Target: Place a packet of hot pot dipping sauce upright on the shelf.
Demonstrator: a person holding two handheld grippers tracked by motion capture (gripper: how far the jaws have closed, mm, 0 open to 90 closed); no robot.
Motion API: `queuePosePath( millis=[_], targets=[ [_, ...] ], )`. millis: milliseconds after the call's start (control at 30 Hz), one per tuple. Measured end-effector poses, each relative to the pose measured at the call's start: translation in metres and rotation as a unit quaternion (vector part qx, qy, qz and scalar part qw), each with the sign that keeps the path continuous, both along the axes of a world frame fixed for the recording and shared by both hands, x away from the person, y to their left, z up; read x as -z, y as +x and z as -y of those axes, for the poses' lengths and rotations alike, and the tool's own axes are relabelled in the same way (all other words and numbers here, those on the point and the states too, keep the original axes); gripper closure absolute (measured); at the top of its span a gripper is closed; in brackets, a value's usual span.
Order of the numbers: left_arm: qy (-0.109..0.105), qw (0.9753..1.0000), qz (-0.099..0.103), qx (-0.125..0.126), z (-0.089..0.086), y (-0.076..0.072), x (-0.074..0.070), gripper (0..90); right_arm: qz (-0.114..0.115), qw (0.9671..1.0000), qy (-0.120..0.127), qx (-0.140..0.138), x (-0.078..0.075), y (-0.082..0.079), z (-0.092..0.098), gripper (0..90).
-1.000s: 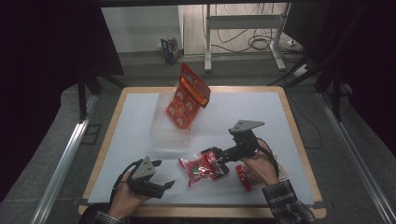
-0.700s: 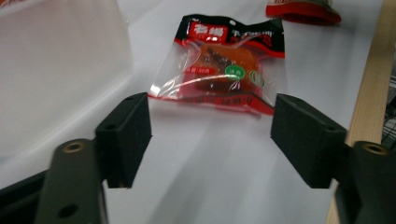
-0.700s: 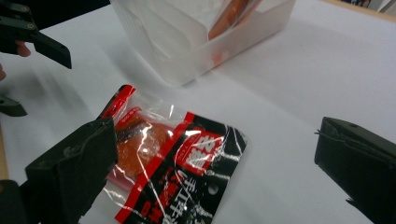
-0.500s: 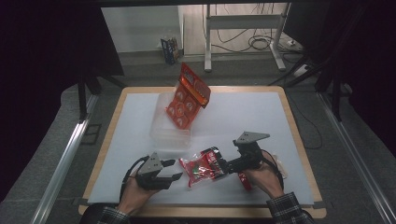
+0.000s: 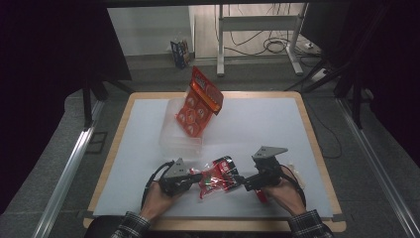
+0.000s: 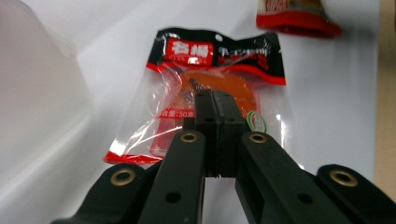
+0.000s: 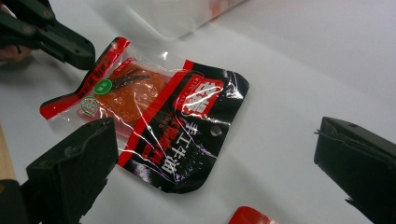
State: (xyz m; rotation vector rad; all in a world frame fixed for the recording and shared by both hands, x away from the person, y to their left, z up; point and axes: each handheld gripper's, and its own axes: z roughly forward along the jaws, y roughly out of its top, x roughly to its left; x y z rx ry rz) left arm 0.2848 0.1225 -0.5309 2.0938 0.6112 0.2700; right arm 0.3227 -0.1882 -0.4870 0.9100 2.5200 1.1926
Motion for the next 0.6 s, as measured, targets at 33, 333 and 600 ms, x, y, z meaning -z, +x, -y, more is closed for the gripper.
queuePosePath(
  millis=[33, 333, 600],
  targets=[
    [0.000, 1.0000, 0.000, 0.000, 0.000, 0.000, 0.000, 90.0, 0.000, 1.0000, 0.000, 0.000, 0.000, 0.000, 0.000, 0.0],
    [0.037, 0.9989, -0.029, -0.004, 0.000, 0.003, 0.009, 90.0, -0.025, 0.9997, 0.001, -0.002, 0.001, 0.001, 0.002, 0.0],
    [0.045, 0.9972, -0.059, -0.007, -0.006, 0.003, 0.013, 90.0, -0.057, 0.9981, -0.002, -0.024, 0.004, -0.001, -0.008, 2.8]
  ],
)
